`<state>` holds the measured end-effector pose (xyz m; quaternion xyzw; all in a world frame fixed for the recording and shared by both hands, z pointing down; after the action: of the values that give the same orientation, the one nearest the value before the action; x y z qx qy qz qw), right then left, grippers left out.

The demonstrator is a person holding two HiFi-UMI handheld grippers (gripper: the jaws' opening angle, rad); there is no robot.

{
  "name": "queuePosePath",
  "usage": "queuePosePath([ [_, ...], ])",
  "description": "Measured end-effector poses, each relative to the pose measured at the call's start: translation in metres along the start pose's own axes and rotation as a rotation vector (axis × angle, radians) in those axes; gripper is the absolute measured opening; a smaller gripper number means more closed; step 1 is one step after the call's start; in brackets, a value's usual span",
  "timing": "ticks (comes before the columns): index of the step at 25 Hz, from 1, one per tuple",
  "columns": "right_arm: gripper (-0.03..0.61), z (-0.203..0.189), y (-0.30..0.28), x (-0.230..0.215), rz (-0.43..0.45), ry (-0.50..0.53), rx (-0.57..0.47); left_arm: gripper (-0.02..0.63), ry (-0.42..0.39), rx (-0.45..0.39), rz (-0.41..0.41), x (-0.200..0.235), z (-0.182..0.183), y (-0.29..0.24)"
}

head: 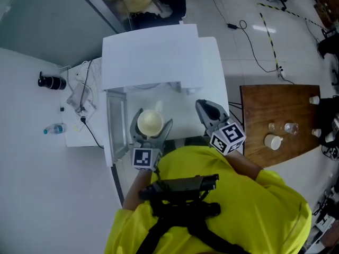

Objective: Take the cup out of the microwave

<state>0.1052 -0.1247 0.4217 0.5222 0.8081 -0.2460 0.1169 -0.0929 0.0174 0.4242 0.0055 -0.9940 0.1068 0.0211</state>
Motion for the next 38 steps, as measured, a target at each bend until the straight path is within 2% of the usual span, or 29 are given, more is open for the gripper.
queuePosePath([
  [3,0.005,0.006,0.01,0.001,-0.007,0.032,-0.029,0.469,0.0,-0.022,-0.019,-0.005,0.014,-0.002],
  [5,0.005,0.009,0.018,-0.004,-0.027,0.05,-0.046,0.47,-0.001,-0.014,-0.062,-0.012,0.013,-0.008],
  [8,0.006,0.009,0.036,-0.021,-0.086,0.041,-0.063,0.471,-0.021,-0.007,-0.16,-0.037,0.007,-0.025],
  [13,0.005,0.001,0.081,-0.059,-0.21,0.008,-0.09,0.469,-0.065,0.023,-0.386,-0.103,-0.012,-0.068],
  [17,0.005,-0.019,0.123,-0.096,-0.308,-0.028,-0.085,0.469,-0.088,0.02,-0.474,-0.152,-0.049,-0.122],
  [20,0.005,-0.038,0.15,-0.125,-0.372,-0.058,-0.065,0.47,-0.069,0.039,-0.452,-0.179,-0.084,-0.171],
  [22,0.005,-0.052,0.165,-0.139,-0.415,-0.09,-0.05,0.47,-0.032,0.067,-0.4,-0.192,-0.109,-0.201],
  [25,0.005,-0.074,0.176,-0.15,-0.45,-0.128,-0.033,0.471,-0.025,0.096,-0.319,-0.202,-0.147,-0.239],
  [29,0.005,-0.103,0.169,-0.153,-0.429,-0.17,0.01,0.471,-0.051,0.149,-0.231,-0.2,-0.19,-0.278],
  [32,0.005,-0.115,0.16,-0.156,-0.407,-0.191,0.033,0.471,-0.061,0.166,-0.178,-0.193,-0.207,-0.295],
  [38,0.005,-0.12,0.147,-0.158,-0.366,-0.205,0.018,0.471,-0.1,0.192,-0.159,-0.185,-0.226,-0.305],
])
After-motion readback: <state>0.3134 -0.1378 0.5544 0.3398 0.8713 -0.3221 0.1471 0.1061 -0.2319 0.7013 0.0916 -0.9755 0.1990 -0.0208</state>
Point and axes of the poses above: the fingertips, and each gripper's own axes: y backward along the fingers, x to its left, z out of its top, the point moved 9 cm from there along y, backward along the fingers, and after that the axes turned 4 degrees about -y, right-handed, at the moved point
